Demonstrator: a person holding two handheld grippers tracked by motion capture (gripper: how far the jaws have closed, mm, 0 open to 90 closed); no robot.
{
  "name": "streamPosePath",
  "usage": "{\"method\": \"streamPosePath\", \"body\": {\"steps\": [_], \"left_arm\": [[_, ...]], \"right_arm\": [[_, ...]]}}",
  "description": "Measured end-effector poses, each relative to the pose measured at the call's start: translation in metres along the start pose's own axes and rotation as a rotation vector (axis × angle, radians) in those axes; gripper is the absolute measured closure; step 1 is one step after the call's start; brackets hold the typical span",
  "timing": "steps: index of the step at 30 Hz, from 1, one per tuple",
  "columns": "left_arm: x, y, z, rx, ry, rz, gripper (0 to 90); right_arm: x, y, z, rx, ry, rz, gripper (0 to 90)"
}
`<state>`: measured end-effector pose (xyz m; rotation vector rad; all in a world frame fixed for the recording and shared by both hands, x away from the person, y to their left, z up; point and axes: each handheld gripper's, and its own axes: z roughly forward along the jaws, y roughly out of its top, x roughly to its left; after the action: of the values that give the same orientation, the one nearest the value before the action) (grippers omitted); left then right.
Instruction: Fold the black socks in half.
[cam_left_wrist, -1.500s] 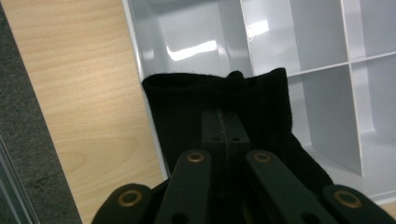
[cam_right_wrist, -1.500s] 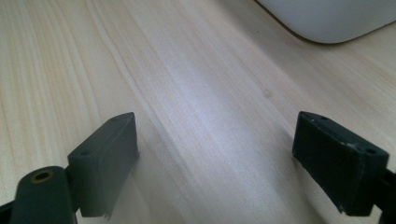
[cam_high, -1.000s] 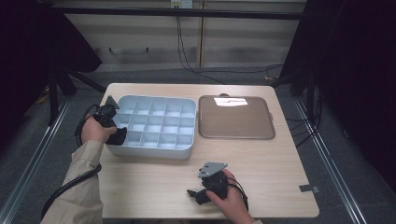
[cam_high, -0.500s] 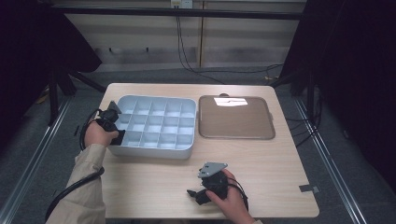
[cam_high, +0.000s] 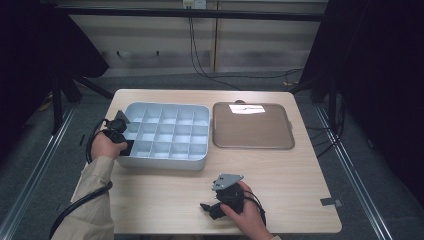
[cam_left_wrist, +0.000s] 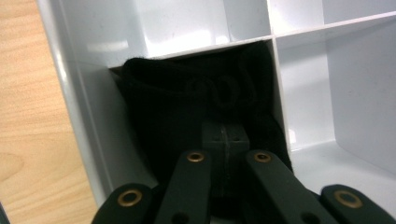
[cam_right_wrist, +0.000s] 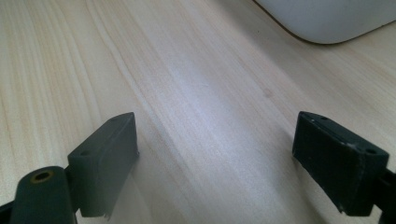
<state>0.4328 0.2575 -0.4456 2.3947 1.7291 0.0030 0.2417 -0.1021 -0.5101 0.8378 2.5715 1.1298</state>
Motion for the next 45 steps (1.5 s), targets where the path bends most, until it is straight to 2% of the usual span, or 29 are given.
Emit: {"method": "streamPosePath", "body": {"steps": [5,10,28,29,32,33,45], "left_arm": [[-0.001,-0.001,0.0,-0.009,0.009,-0.002,90.0],[-0.001,-0.002,-0.001,-0.006,-0.007,-0.011,90.0],[-0.003,-0.002,-0.004,-0.001,-0.008,-0.023,90.0],[-0.002,-0.002,-0.005,0.001,-0.006,-0.016,89.5],[-0.002,-0.002,-0.009,-0.015,-0.007,-0.033,86.9],[-0.001,-0.003,-0.01,-0.015,-0.006,-0.022,86.5],[0.001,-0.002,-0.03,-0.048,0.013,-0.024,83.1]], "right_arm": [[0.0,0.0,0.0,-0.001,0.0,0.0,13.6],[0.0,0.0,0.0,0.002,-0.002,0.002,13.6],[0.0,0.0,0.0,0.003,-0.002,-0.003,13.5],[0.0,0.0,0.0,0.004,-0.002,-0.003,13.4],[-0.001,0.0,0.0,0.003,0.001,-0.003,13.4],[-0.001,0.0,0.0,0.003,0.001,-0.004,13.4],[-0.001,0.0,0.0,0.003,0.001,-0.004,13.4]]}}
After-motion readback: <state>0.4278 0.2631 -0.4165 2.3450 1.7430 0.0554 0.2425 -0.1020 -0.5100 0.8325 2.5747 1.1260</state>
